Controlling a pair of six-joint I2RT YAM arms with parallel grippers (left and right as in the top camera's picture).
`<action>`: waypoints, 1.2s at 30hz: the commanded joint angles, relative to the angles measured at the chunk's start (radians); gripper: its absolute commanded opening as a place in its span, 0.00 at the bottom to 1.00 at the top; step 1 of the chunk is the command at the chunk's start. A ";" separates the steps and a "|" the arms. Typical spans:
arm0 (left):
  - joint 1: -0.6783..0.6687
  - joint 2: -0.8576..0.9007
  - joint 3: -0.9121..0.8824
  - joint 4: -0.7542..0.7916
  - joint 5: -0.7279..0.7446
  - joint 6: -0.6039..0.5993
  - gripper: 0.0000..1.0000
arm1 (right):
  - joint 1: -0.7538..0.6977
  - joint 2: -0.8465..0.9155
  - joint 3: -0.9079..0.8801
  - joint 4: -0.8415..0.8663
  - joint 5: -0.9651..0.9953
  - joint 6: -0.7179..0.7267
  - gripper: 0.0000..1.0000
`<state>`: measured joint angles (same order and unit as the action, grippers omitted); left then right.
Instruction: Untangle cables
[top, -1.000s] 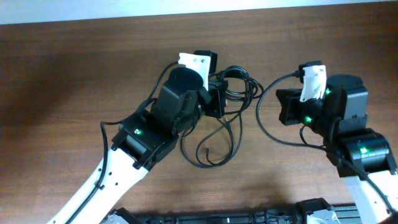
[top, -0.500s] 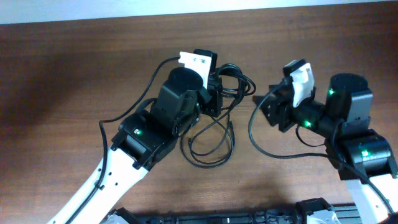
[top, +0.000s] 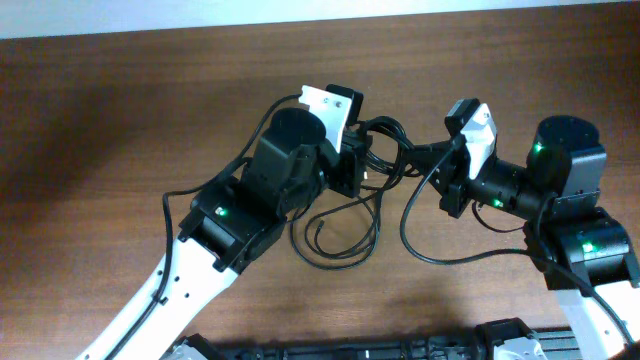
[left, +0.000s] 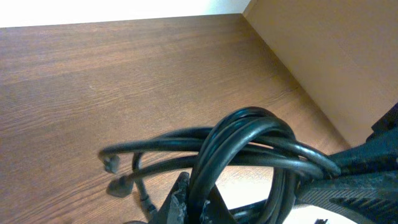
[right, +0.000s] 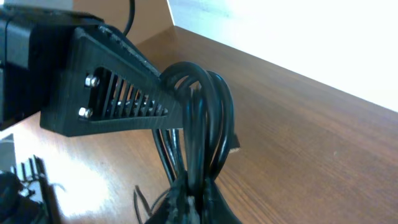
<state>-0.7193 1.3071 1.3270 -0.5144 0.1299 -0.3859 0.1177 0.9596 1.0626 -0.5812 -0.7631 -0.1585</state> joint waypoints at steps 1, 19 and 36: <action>0.000 -0.026 0.024 0.008 0.031 -0.021 0.00 | 0.000 0.003 0.003 0.002 0.023 0.010 0.04; 0.007 -0.056 0.024 0.008 0.027 -0.020 0.00 | -0.001 0.039 0.003 -0.153 0.644 0.408 0.04; 0.007 -0.159 0.024 -0.024 -0.282 -0.025 0.00 | -0.001 0.048 0.003 -0.255 0.645 0.567 0.04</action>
<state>-0.7414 1.2488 1.3258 -0.5434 0.0437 -0.4118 0.1459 0.9932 1.0775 -0.7868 -0.3420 0.3695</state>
